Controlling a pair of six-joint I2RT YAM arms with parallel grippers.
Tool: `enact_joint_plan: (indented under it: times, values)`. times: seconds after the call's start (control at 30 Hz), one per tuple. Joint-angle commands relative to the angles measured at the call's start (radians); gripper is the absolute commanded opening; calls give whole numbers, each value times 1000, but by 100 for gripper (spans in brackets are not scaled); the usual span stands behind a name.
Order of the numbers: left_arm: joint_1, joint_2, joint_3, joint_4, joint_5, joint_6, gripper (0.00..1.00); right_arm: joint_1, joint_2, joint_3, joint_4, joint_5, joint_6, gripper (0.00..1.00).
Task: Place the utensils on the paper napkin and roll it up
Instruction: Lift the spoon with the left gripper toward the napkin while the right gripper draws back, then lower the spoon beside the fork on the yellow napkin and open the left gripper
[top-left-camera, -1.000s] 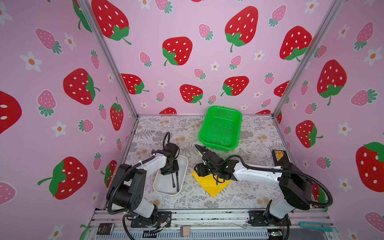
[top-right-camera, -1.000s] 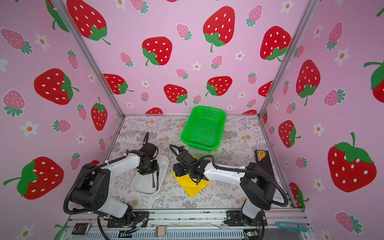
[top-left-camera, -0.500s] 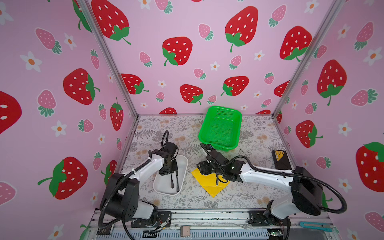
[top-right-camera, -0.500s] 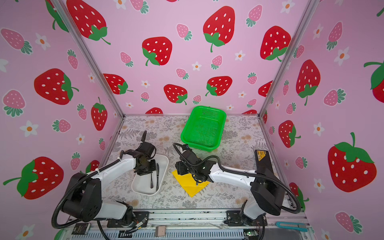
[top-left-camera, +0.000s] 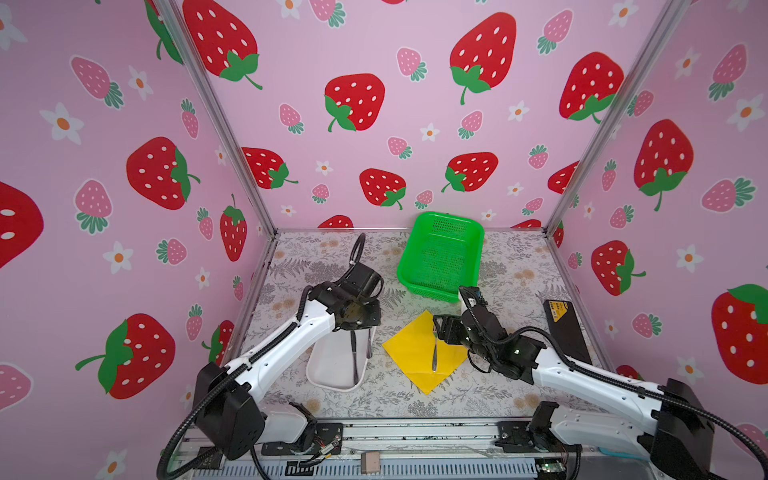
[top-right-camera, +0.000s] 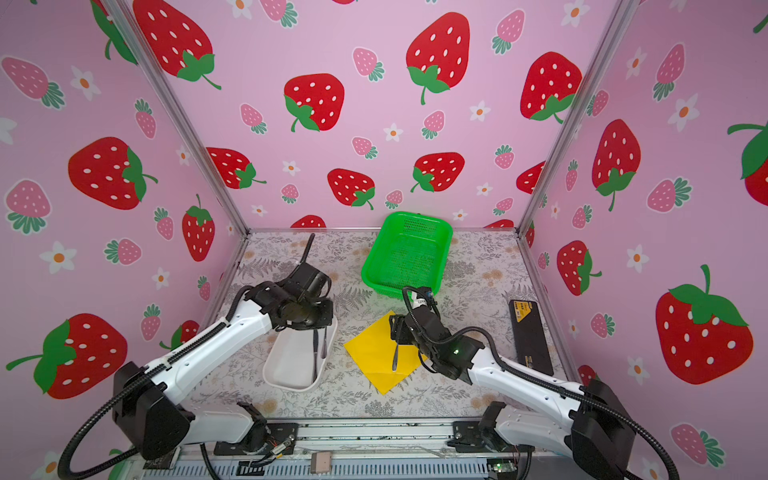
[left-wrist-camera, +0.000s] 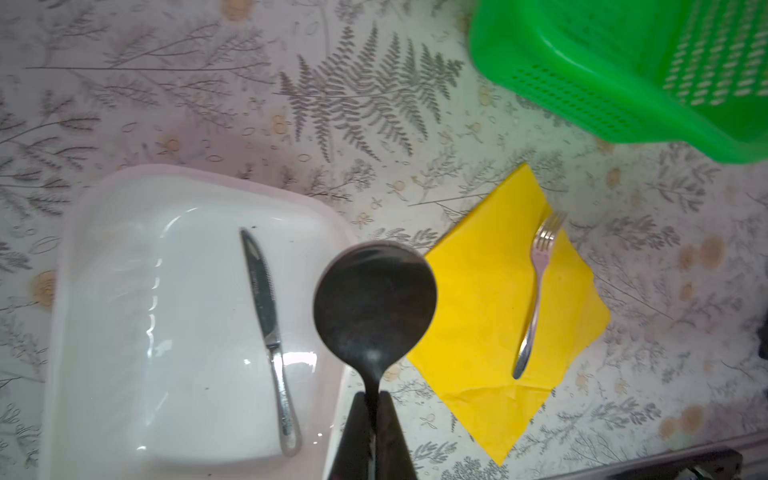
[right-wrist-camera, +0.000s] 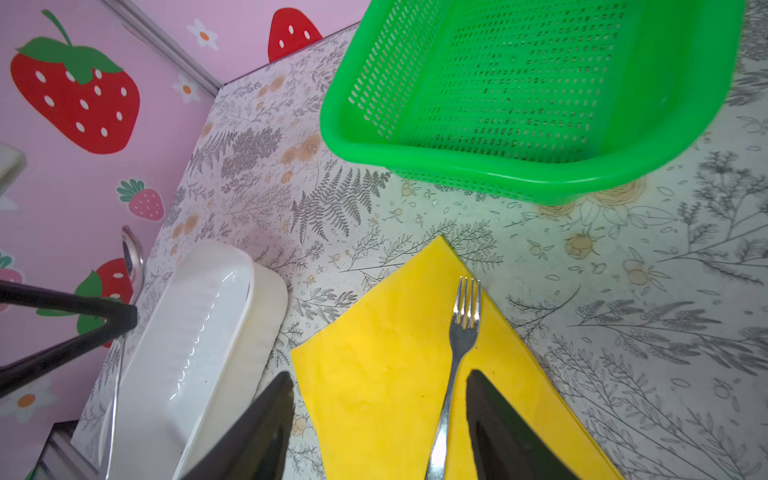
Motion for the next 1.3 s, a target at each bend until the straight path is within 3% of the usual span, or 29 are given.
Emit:
enact_joint_plan:
  times: [0.0, 0.2, 0.47, 1.03, 1.27]
  values:
    - [-89, 101, 67, 29, 65, -48, 0, -11, -56, -45, -5, 12, 69, 67]
    - [-184, 294, 130, 111, 135, -69, 0, -19, -97, -106, -6, -25, 97, 68]
    - [-194, 441, 139, 215, 187, -128, 0, -26, -70, -121, -23, -73, 98, 68]
    - [-193, 583, 204, 269, 165, -169, 0, -35, 20, -118, -22, -95, 103, 68]
    - [-191, 598, 216, 265, 152, -171, 0, -70, 41, -160, 9, -162, 120, 68]
